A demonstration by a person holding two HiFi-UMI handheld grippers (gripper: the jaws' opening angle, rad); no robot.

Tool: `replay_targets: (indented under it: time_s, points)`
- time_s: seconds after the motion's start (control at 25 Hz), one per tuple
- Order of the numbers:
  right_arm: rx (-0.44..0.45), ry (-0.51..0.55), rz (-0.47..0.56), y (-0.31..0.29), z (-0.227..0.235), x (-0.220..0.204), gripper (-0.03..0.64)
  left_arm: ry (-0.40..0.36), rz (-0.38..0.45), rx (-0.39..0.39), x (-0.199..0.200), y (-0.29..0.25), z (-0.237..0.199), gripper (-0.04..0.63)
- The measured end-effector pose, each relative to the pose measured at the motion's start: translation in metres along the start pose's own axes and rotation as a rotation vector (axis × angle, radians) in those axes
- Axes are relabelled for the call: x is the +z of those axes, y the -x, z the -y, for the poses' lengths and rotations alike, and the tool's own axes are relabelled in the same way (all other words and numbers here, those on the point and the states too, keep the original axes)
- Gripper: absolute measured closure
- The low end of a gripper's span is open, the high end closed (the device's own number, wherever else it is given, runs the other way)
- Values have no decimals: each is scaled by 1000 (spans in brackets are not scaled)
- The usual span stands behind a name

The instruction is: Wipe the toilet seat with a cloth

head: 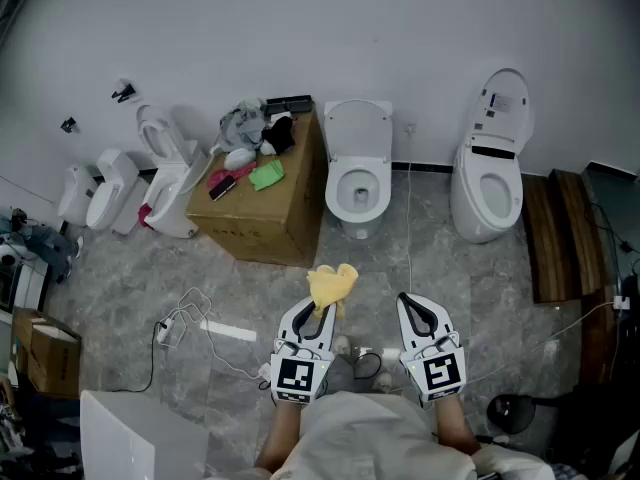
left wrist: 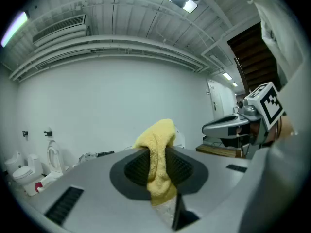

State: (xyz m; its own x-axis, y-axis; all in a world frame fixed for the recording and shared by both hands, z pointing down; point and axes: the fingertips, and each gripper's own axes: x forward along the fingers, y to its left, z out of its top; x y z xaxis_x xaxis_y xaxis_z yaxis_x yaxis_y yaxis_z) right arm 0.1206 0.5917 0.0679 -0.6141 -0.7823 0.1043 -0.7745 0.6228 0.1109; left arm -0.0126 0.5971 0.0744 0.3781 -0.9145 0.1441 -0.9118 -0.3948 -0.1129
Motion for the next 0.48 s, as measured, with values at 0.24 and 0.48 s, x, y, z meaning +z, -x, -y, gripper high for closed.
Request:
replay_targets:
  time_s: [0.24, 0.48]
  points:
    - [-47, -26, 10, -38, 9, 1, 609, 14, 5, -14, -11, -24, -32, 512]
    - [-80, -14, -24, -104, 20, -6, 609, 20, -1, -59, -22, -72, -79, 512]
